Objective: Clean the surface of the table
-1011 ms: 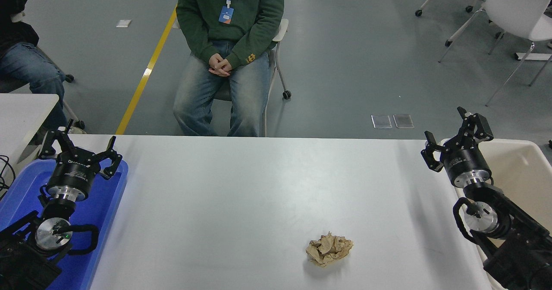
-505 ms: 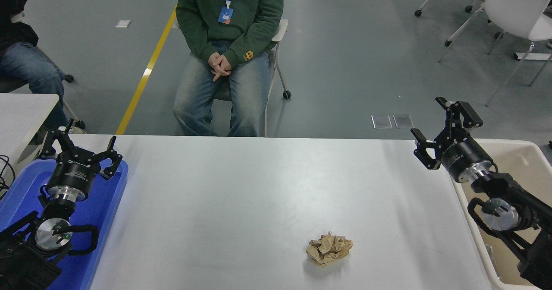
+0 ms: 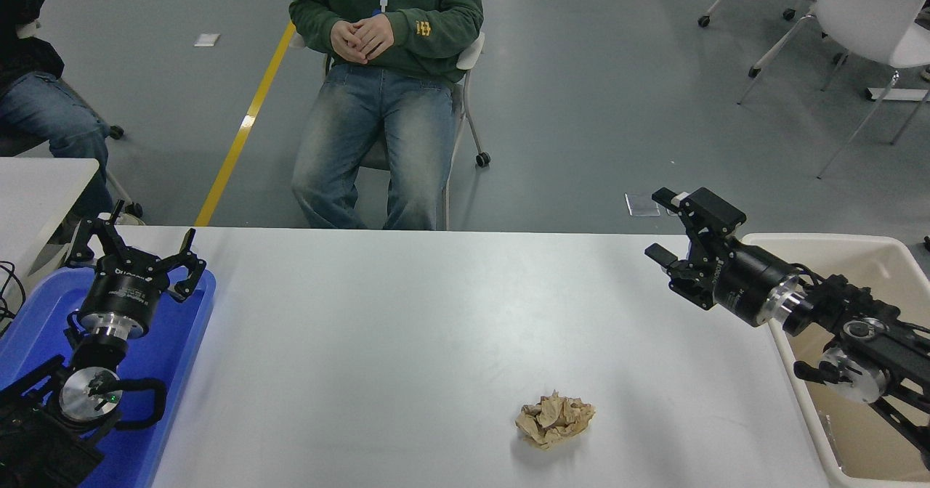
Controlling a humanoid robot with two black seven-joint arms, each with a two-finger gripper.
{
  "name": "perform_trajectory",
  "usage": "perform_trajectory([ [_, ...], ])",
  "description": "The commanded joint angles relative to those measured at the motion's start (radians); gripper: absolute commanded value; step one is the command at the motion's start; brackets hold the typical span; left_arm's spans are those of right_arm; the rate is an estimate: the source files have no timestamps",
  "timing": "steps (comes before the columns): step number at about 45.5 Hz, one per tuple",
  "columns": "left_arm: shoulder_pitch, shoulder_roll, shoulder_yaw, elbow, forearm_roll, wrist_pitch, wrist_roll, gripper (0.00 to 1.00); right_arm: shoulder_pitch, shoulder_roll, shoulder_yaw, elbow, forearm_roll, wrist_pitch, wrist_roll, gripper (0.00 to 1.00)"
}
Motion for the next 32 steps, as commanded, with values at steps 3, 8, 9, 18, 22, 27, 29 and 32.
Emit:
perform_trajectory([
  [3, 0.0, 0.0, 0.0, 0.0, 0.0, 0.0, 0.0, 1.0, 0.014, -0.013, -0.112, 0.087, -0.245, 0.0, -0.014, 1.0],
  [8, 0.0, 0.0, 0.0, 0.0, 0.0, 0.0, 0.0, 1.0, 0.066, 0.0, -0.21, 0.095, -0.305, 0.0, -0.014, 1.0],
  [9, 0.0, 0.0, 0.0, 0.0, 0.0, 0.0, 0.0, 1.0, 0.084, 0.004, -0.241, 0.092, -0.319, 0.0, -0.016, 1.0],
  [18, 0.0, 0.0, 0.0, 0.0, 0.0, 0.0, 0.0, 1.0, 0.216, 0.033, -0.428, 0.069, -0.366, 0.006, -0.008, 1.0],
  [22, 0.0, 0.0, 0.0, 0.0, 0.0, 0.0, 0.0, 1.0, 0.243, 0.055, -0.457, 0.046, -0.411, 0.001, -0.007, 1.0],
  [27, 0.0, 0.0, 0.0, 0.0, 0.0, 0.0, 0.0, 1.0, 0.264, 0.076, -0.483, 0.031, -0.469, -0.012, -0.008, 1.0],
  [29, 0.0, 0.0, 0.0, 0.0, 0.0, 0.0, 0.0, 1.0, 0.278, 0.079, -0.494, 0.031, -0.477, -0.014, -0.008, 1.0],
  [32, 0.0, 0.0, 0.0, 0.0, 0.0, 0.0, 0.0, 1.0, 0.307, 0.081, -0.532, 0.029, -0.515, -0.017, -0.007, 1.0],
])
